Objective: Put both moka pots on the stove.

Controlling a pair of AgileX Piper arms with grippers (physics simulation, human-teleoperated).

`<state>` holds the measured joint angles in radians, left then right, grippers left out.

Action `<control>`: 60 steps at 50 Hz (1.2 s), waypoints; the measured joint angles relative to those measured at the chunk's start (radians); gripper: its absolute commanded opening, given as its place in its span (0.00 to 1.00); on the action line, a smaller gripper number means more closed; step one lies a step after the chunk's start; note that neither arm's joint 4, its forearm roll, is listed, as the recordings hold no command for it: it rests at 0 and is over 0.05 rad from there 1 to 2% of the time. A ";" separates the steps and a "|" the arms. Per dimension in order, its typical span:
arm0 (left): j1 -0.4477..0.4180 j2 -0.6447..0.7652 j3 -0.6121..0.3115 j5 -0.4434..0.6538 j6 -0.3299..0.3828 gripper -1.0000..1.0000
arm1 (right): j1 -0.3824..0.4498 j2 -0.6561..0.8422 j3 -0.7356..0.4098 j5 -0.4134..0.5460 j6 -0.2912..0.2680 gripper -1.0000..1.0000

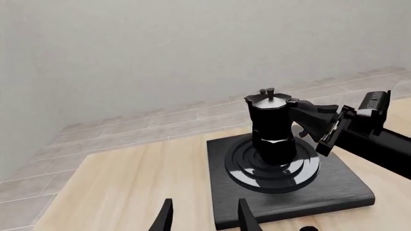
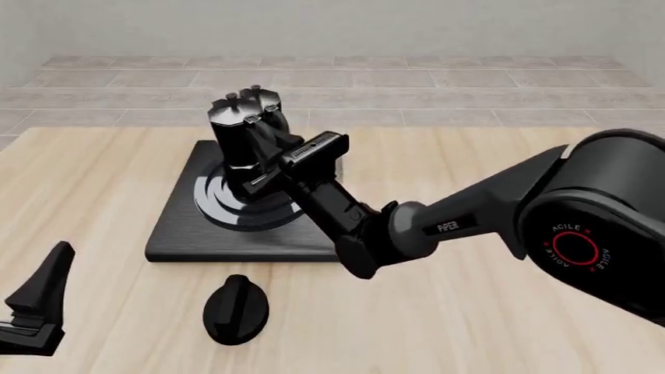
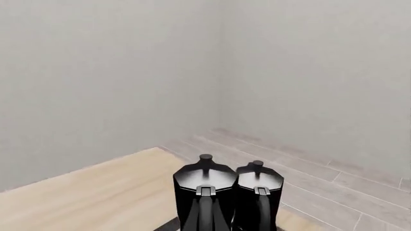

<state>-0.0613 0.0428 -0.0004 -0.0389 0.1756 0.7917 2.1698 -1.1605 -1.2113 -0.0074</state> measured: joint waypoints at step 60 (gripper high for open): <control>-0.002 -0.006 0.000 0.006 -0.007 1.00 | -0.020 0.064 -0.010 -0.004 0.029 0.00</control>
<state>-0.0629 0.0364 -0.0007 -0.0327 0.1688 0.7716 2.2341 -1.1708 -1.2150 0.0217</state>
